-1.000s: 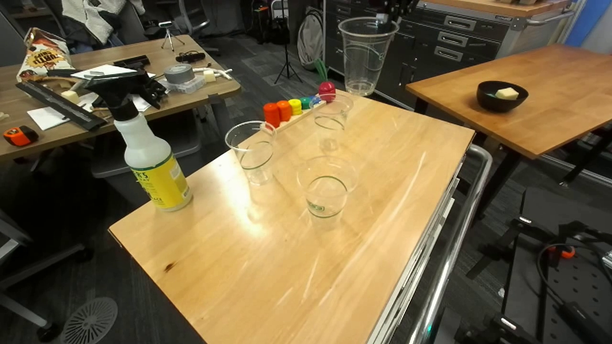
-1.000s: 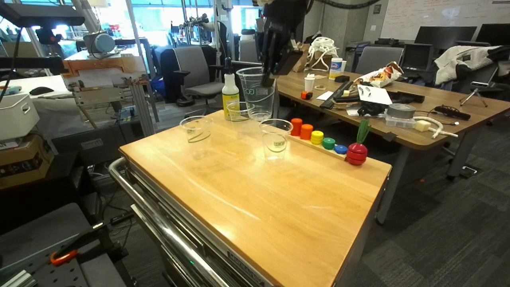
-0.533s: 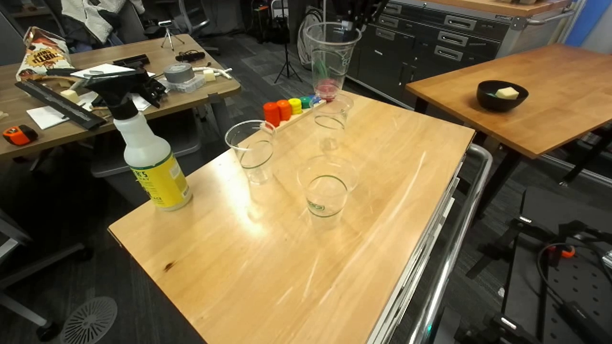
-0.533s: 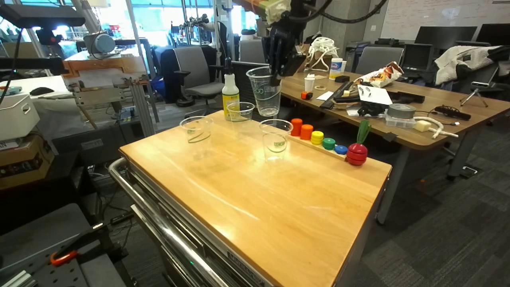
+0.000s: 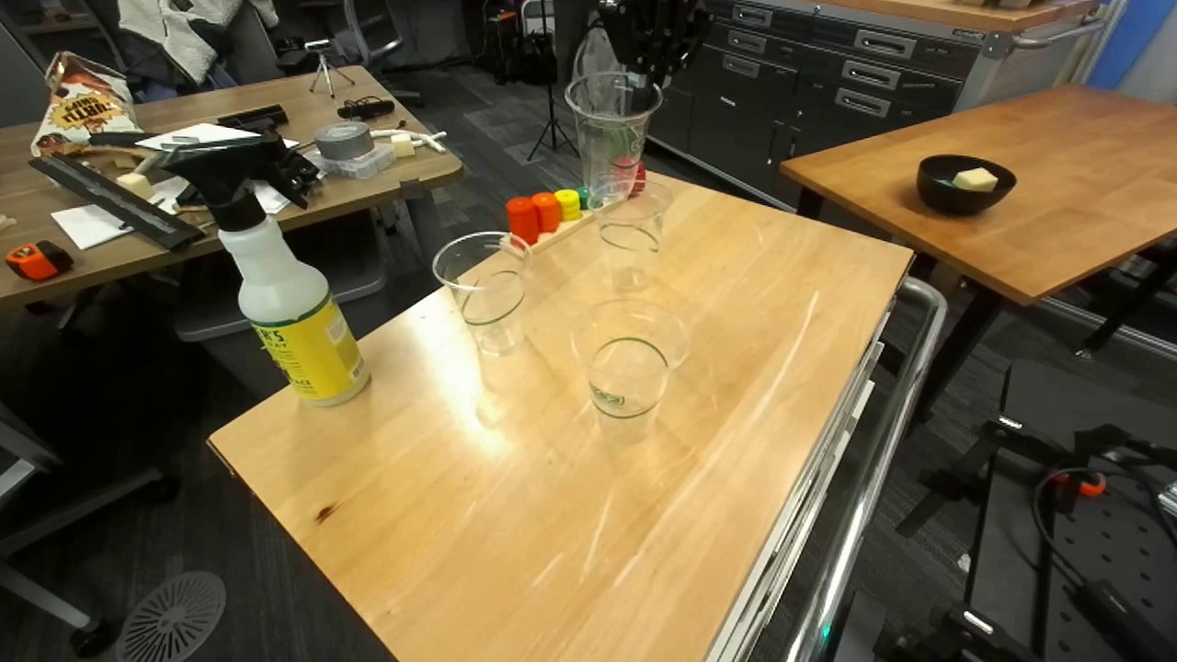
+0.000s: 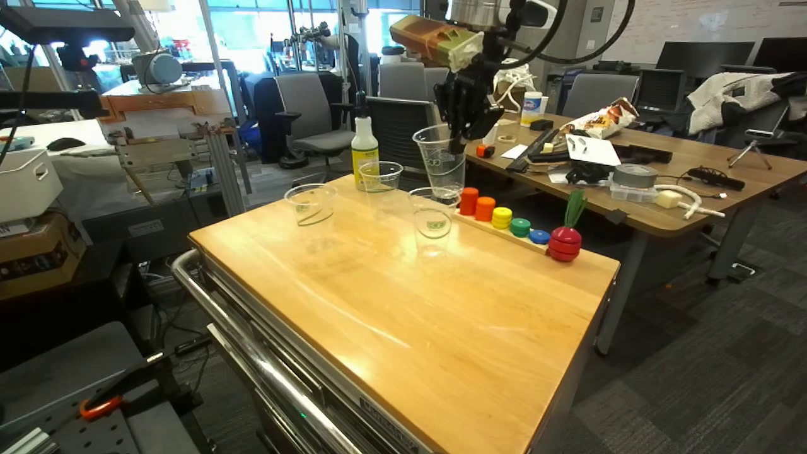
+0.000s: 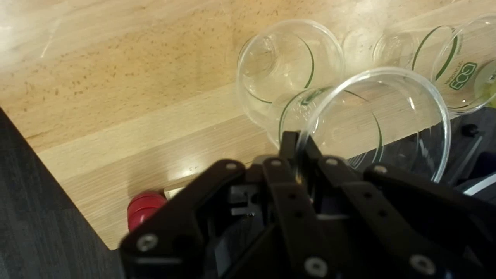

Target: Stack the four cups together

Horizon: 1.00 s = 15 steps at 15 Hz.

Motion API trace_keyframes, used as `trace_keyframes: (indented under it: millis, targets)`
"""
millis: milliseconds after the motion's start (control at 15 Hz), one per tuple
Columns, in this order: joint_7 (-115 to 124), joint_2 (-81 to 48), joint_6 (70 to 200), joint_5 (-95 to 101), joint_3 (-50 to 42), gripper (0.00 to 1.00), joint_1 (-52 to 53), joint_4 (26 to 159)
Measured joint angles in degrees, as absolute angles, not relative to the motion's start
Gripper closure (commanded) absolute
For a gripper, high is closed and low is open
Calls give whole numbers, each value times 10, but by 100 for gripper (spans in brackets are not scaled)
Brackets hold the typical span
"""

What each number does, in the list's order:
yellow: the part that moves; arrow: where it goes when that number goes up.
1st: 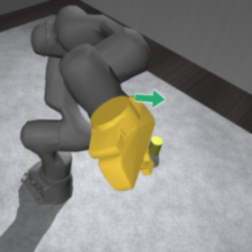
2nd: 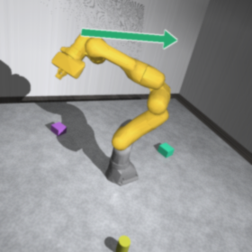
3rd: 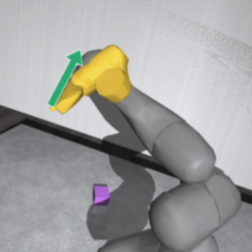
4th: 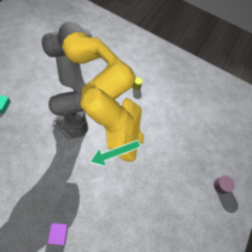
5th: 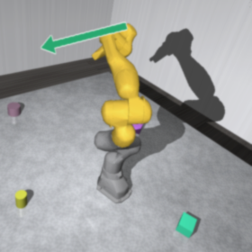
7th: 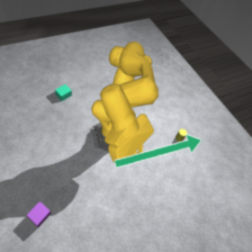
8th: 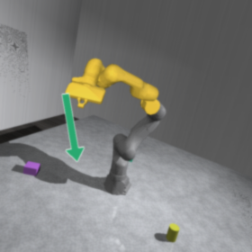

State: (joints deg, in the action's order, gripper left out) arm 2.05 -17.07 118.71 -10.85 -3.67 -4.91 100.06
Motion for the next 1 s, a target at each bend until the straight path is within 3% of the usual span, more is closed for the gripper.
trace_keyframes:
  millis: [1000]
  targets:
    - [-19,-145,1118,-95,-28,99,-52,1027]
